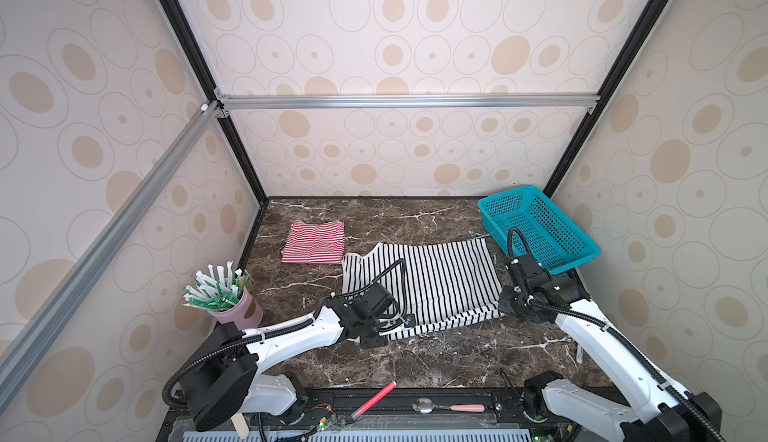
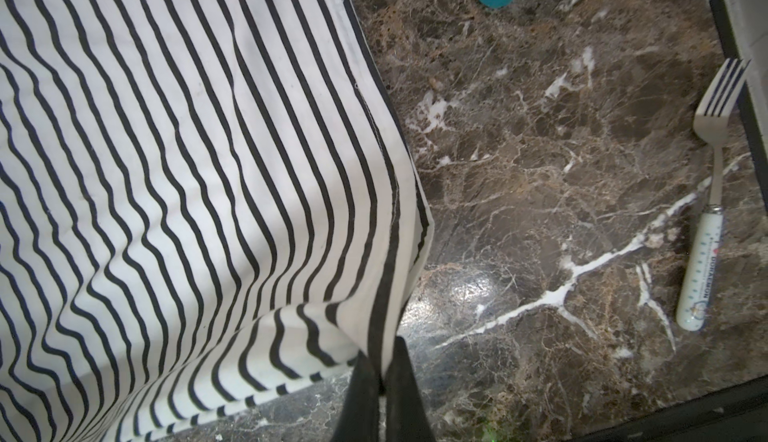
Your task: Fold and stack the tank tops
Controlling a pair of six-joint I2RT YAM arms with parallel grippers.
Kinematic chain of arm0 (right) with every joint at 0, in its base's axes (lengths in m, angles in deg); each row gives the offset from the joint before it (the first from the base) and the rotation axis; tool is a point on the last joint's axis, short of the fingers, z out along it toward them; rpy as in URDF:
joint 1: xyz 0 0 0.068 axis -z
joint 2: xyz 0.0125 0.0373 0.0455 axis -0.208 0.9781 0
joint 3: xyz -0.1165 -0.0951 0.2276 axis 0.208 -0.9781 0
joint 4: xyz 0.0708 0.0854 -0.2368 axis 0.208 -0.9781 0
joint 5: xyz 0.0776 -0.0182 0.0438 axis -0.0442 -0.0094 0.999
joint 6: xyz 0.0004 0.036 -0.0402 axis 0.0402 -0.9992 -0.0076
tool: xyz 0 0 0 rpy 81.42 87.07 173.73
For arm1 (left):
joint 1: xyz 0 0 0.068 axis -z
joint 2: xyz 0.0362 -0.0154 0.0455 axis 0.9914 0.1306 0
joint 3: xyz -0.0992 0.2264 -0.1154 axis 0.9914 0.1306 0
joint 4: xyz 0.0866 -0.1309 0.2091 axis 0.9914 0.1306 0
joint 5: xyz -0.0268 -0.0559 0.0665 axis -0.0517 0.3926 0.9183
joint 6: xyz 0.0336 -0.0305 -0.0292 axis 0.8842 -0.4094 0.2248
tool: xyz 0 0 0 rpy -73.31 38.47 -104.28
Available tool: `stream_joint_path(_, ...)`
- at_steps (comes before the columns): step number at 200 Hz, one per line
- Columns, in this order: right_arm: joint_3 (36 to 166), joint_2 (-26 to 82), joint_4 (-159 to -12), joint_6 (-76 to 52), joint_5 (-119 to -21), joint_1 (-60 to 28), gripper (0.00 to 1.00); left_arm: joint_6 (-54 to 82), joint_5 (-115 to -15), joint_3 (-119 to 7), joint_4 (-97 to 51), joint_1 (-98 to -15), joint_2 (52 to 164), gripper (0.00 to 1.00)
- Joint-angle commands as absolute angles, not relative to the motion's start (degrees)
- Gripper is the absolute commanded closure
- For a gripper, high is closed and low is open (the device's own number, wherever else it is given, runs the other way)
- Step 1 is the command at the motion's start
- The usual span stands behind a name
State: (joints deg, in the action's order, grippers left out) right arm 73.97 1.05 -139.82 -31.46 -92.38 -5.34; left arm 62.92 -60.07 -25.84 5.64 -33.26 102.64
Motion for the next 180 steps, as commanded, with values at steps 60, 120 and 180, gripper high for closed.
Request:
stream_joint_path(60, 80.8, 12.2, -133.9, -25.0, -92.3, 1.2, 1.0, 65.9, -52.5, -38.7, 1.6, -39.6, 113.9, 1.0)
stream_joint_path(120, 85.0, 20.8, -130.6, -23.2, -91.7, 3.9, 1.0, 65.9, -52.0, -44.1, 0.3, -43.2, 121.5, 1.0)
stream_joint_path(180, 87.3, 28.3, -128.7, -22.7, -92.2, 4.9, 1.0, 65.9, -51.6, -44.4, -1.5, -43.9, 124.5, 1.0)
